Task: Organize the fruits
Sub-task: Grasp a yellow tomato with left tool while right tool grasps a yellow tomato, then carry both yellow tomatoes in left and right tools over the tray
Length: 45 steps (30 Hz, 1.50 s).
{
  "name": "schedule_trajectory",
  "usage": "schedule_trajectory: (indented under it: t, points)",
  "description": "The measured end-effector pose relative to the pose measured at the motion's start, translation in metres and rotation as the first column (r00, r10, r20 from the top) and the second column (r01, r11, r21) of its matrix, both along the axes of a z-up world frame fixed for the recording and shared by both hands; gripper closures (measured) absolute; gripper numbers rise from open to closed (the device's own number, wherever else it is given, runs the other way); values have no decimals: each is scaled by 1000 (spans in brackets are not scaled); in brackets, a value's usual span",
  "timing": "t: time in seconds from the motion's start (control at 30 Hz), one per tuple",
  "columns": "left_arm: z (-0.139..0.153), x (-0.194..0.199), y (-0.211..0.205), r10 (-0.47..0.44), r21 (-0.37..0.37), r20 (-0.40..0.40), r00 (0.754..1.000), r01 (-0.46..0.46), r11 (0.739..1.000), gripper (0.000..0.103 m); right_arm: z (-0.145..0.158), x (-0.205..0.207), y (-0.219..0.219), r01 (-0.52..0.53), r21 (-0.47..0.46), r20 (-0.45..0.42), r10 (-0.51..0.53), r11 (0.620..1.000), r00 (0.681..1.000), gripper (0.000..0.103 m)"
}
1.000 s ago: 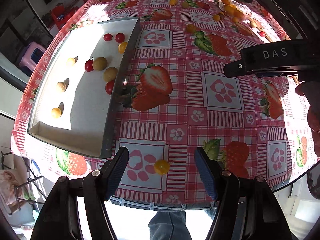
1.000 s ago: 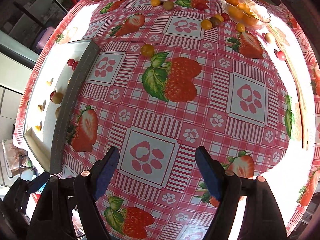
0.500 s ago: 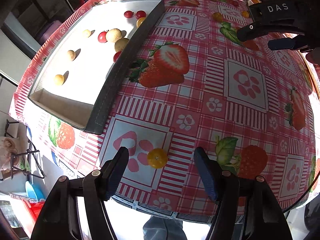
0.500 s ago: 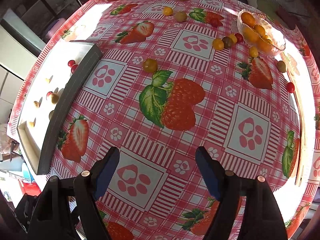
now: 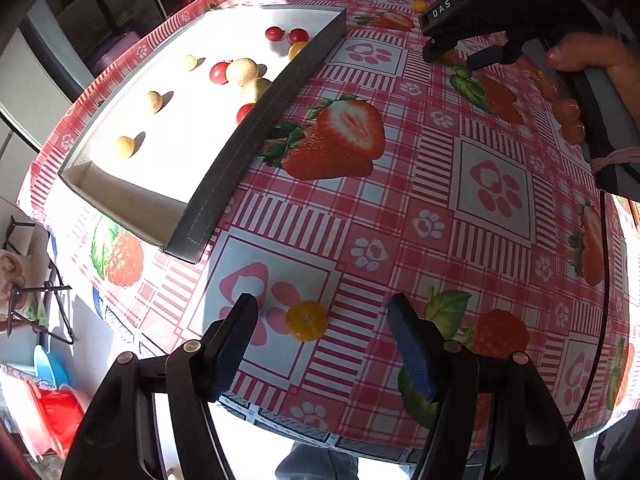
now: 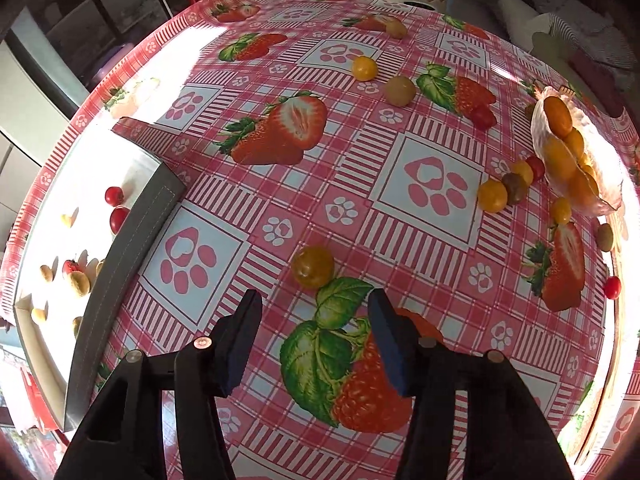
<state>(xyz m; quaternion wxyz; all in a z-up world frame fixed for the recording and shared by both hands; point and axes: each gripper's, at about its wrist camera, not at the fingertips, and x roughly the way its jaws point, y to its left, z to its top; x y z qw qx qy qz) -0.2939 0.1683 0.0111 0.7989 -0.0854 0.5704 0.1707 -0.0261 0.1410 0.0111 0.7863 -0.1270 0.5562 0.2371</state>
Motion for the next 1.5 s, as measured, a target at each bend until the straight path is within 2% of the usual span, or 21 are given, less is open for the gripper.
schedule_trajectory:
  t: [0.13, 0.2, 0.23, 0.27, 0.4, 0.5, 0.53, 0.77, 0.9, 1.1, 1.27, 1.33, 1.5]
  points:
    - [-1, 2, 4, -8, -12, 4, 1000, 8, 1000, 34, 0, 6, 13, -16, -9, 37, 16, 1000, 999, 47]
    - [-1, 3, 5, -10, -17, 4, 1000, 10, 1000, 34, 0, 7, 17, -16, -26, 61, 18, 1000, 998, 62]
    - [-2, 5, 7, -16, -27, 5, 1000, 17, 1000, 39, 0, 7, 18, -16, -37, 72, 19, 999, 997, 77]
    - [-2, 5, 8, -22, -41, 8, 1000, 23, 999, 42, 0, 8, 18, -17, -34, 72, 20, 999, 997, 79]
    - [-1, 8, 5, -51, -50, 5, 999, 51, 997, 55, 0, 5, 16, -25, -30, 63, 27, 999, 998, 79]
    - [1, 10, 3, -75, -57, 0, 997, 75, 996, 79, 3, -4, 13, -40, -24, 49, 41, 999, 998, 79]
    - [2, 11, 2, -79, -61, -4, 997, 78, 995, 82, 5, -7, 11, -44, -21, 45, 45, 999, 998, 79]
    - [4, 17, 12, -65, -103, -16, 998, 63, 993, 82, 18, -33, -8, -49, 8, 5, 49, 999, 999, 79]
    - [16, 23, 19, -54, -118, -12, 998, 52, 992, 82, 29, -49, -24, -42, 22, -29, 43, 999, 999, 79]
    - [50, 35, 31, -48, -129, 8, 999, 49, 990, 82, 45, -76, -44, -43, 20, -68, 45, 999, 997, 79]
    - [85, 43, 40, -63, -94, 35, 997, 66, 993, 82, 63, -93, -55, -32, 32, -99, 35, 999, 995, 80]
    - [97, 47, 45, -62, -102, 42, 997, 66, 993, 82, 71, -99, -56, -30, 38, -111, 34, 999, 993, 80]
    - [117, 56, 66, -88, -87, 67, 994, 94, 992, 82, 91, -111, -55, -36, 48, -101, 41, 998, 994, 80]
